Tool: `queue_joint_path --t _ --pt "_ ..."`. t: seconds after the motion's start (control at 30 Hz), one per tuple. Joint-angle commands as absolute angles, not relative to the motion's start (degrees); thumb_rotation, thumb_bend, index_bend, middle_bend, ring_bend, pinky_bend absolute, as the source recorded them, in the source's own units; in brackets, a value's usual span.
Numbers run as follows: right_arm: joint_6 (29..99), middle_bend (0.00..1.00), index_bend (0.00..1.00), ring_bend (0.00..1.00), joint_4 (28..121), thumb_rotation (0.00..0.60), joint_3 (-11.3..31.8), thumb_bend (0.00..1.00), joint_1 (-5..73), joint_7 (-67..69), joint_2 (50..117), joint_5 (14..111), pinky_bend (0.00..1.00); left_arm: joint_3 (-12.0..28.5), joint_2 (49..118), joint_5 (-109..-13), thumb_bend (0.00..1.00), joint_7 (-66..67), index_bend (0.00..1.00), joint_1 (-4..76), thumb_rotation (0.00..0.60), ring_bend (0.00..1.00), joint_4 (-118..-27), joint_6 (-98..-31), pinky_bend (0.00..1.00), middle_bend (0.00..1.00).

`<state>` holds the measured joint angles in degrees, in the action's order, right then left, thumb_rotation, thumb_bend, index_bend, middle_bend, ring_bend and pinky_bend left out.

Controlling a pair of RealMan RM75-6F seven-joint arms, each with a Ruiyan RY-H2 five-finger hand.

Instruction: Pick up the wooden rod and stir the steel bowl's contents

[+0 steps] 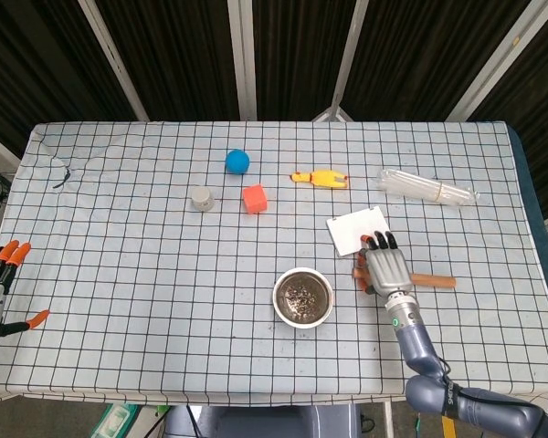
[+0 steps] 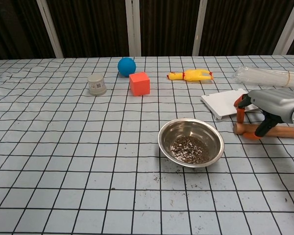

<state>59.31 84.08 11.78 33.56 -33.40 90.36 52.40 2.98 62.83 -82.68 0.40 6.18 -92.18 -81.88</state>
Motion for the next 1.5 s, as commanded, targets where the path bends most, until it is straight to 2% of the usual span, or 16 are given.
queue_joint_path --t 0.03,0.33,0.53,0.7,1.27,1.37,1.43,1.5 --pt "59.44 0.22 0.5 0.08 84.1 0.6 11.7 0.32 33.64 -33.25 90.19 52.25 0.0 2.99 62.81 -82.66 0.03 0.38 0.0 6.18 0.6 0.0 -92.2 -81.88 0.01 0.0" --pt "58.85 0.25 0.56 0.1 82.95 0.6 10.64 0.32 34.03 -33.85 90.0 50.51 0.0 3.06 62.71 -82.36 0.03 0.08 0.0 6.27 0.6 0.0 -92.24 -81.64 0.01 0.0" --pt "59.02 0.29 0.62 0.12 82.59 0.6 10.32 0.41 34.06 -33.06 89.94 50.49 0.0 3.06 62.75 -82.38 0.03 0.08 0.0 6.33 0.6 0.0 -92.2 -81.61 0.01 0.0" --pt "59.72 0.32 0.65 0.15 82.6 0.6 10.05 0.44 33.93 -32.02 89.87 51.93 0.0 3.05 62.8 -82.38 0.03 0.12 0.0 6.39 0.6 0.0 -92.21 -81.54 0.01 0.0" --pt "60.83 0.33 0.66 0.17 82.78 0.6 10.08 0.45 33.19 -27.14 87.88 55.81 0.0 3.02 62.72 -82.23 0.03 -0.06 0.0 6.43 0.6 0.0 -92.3 -81.41 0.01 0.0" --pt "61.0 0.34 0.67 0.2 83.06 0.6 10.15 0.46 33.08 -26.71 87.51 56.01 0.06 3.03 62.73 -82.22 0.03 -0.03 0.0 6.43 0.6 0.0 -92.32 -81.44 0.01 0.0" --pt "61.32 0.37 0.69 0.26 83.16 0.6 10.23 0.46 32.97 -26.17 87.27 56.51 0.16 3.0 62.72 -82.21 0.03 0.0 0.0 6.43 0.6 0.0 -92.35 -81.4 0.01 0.0" --pt "61.45 0.42 0.71 0.35 83.3 0.6 10.19 0.46 32.86 -25.71 87.09 56.93 0.34 3.0 62.73 -82.2 0.03 0.01 0.0 6.44 0.6 0.0 -92.37 -81.4 0.01 0.0"
